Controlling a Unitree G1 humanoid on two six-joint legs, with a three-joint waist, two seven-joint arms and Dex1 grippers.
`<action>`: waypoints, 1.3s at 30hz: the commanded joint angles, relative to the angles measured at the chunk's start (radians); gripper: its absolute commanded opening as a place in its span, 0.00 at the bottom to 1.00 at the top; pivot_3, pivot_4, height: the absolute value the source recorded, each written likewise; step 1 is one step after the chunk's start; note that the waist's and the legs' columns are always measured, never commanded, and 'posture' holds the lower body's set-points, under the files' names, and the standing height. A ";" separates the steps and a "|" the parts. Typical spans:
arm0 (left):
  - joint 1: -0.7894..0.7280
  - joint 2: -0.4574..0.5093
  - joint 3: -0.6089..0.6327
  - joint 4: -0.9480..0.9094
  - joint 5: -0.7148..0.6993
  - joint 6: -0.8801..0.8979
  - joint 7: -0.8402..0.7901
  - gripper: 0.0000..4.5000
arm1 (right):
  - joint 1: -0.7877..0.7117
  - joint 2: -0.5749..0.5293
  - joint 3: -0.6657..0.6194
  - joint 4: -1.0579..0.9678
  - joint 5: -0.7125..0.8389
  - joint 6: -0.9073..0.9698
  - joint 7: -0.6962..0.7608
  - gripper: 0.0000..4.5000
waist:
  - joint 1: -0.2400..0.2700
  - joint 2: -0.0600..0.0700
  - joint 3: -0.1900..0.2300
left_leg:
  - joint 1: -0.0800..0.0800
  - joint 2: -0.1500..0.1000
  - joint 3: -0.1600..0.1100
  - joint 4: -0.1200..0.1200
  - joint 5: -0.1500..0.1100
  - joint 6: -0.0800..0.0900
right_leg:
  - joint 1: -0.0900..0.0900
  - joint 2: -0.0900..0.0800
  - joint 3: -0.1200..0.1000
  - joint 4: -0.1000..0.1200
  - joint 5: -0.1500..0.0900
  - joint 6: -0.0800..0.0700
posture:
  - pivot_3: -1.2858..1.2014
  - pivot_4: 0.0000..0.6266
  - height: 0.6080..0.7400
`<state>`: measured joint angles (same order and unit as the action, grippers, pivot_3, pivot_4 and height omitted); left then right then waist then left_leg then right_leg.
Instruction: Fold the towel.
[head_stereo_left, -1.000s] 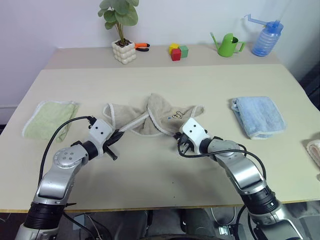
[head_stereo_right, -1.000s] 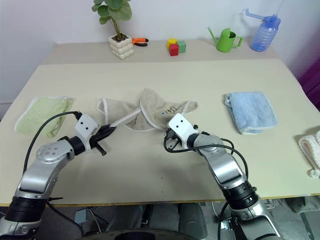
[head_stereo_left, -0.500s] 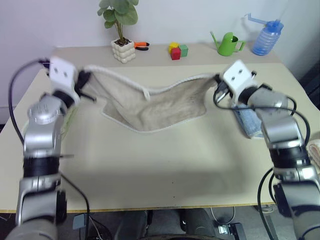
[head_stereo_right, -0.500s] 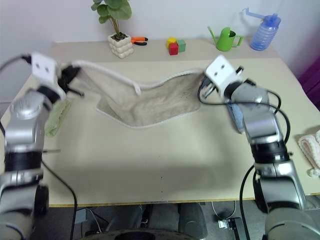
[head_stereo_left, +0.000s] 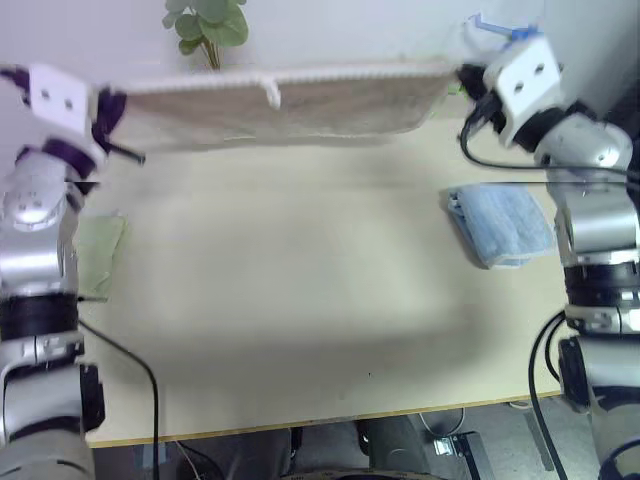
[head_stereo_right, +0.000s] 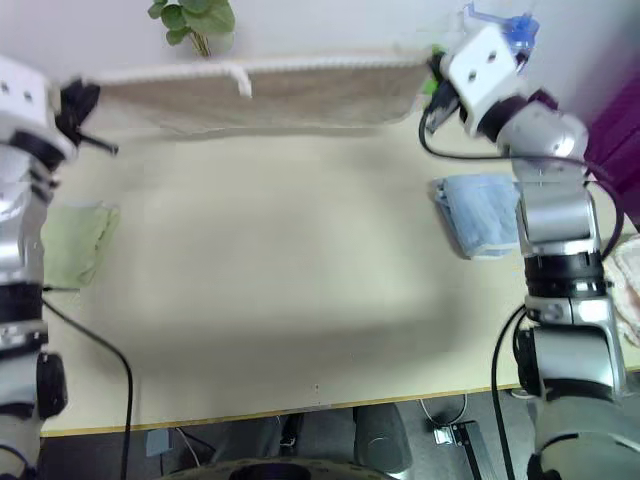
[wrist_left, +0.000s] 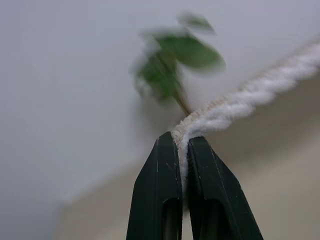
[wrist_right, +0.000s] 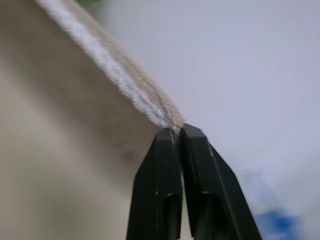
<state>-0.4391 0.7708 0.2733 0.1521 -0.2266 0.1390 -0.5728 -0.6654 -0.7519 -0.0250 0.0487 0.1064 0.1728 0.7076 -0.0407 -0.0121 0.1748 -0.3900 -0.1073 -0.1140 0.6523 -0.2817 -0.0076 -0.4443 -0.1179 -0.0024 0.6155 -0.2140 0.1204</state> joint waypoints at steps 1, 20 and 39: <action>0.210 0.055 0.079 -0.243 -0.084 0.105 -0.108 0.04 | 0.153 -0.074 -0.071 -0.183 0.141 0.113 0.145 0.03 | 0.003 0.000 0.000 | 0.000 0.000 0.000 0.000 0.000 0.000 | 0.000 0.000 0.000 0.000 0.000 0.000 | 0.52 0.24 0.94; 0.424 0.095 0.088 -0.274 -0.095 0.236 -0.200 0.04 | 0.338 -0.190 -0.073 -0.222 0.172 0.211 0.245 0.03 | 0.053 0.002 0.001 | 0.012 0.001 0.001 0.002 -0.004 0.006 | 0.012 -0.001 0.000 -0.001 0.000 -0.001 | 0.52 0.24 0.94; -0.067 -0.047 -0.173 0.409 0.169 -0.144 -0.076 0.04 | -0.007 0.066 0.122 0.384 -0.101 -0.071 0.096 0.03 | 0.043 0.002 0.001 | 0.014 0.000 0.001 0.000 0.000 0.000 | 0.012 0.000 0.000 -0.001 0.000 -0.001 | 0.52 0.24 0.94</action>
<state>-0.4906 0.7117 0.0903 0.5445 -0.0721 0.0299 -0.6671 -0.6501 -0.6811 0.1117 0.4259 0.0131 0.1205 0.8134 0.0019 -0.0103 0.1754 -0.3762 -0.1074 -0.1125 0.6522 -0.2819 -0.0077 -0.4320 -0.1178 -0.0027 0.6150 -0.2137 0.1198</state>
